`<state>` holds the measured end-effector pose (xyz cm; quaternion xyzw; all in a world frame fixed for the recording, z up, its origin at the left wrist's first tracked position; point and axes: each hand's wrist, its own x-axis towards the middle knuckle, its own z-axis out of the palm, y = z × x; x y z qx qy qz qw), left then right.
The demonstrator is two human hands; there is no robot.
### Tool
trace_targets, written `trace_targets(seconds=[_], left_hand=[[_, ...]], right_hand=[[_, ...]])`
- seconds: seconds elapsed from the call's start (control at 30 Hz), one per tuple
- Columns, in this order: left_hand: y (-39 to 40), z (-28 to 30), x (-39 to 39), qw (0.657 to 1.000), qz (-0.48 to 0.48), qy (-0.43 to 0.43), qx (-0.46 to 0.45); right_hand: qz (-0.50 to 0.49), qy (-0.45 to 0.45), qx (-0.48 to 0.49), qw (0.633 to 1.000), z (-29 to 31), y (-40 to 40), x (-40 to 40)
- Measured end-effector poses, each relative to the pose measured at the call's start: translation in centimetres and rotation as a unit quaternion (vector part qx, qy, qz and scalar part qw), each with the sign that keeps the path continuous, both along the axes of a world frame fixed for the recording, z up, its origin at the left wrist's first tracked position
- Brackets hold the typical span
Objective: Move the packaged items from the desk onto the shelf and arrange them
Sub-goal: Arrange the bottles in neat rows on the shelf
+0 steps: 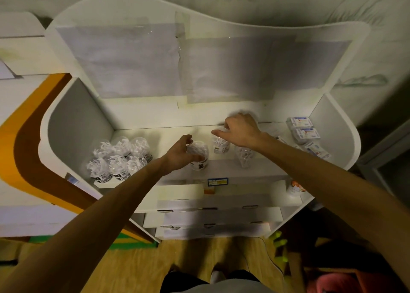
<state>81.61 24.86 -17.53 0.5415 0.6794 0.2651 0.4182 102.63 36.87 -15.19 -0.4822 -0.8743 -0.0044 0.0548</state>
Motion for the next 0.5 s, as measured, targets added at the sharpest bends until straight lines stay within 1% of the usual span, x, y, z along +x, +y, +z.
trace_targets(seconds=[0.1, 0.17, 0.27, 0.37, 0.43, 0.5], left_hand=[[0.1, -0.1, 0.1, 1.0, 0.0, -0.002, 0.006], [0.2, -0.2, 0.0, 1.0, 0.01, -0.001, 0.013], [0.6, -0.2, -0.2, 0.999, 0.037, 0.012, 0.03], [1.2, -0.1, -0.5, 0.997, 0.065, 0.006, 0.032], [1.7, 0.1, -0.5, 0.996, 0.08, 0.001, 0.032], [2.1, 0.4, -0.5, 0.996, 0.085, 0.009, 0.039]], right_hand=[[-0.014, -0.015, 0.029, 0.999, 0.0, -0.2, -0.1], [-0.007, -0.011, 0.015, 1.0, -0.3, -0.2, -0.2], [0.039, 0.007, -0.019, 0.999, -0.7, -0.4, 0.2], [0.079, -0.009, -0.041, 0.996, -0.4, -0.8, 0.8], [0.079, -0.011, -0.04, 0.996, -0.1, -1.0, 0.8], [0.074, 0.008, -0.027, 0.997, 0.4, -1.3, 1.0]])
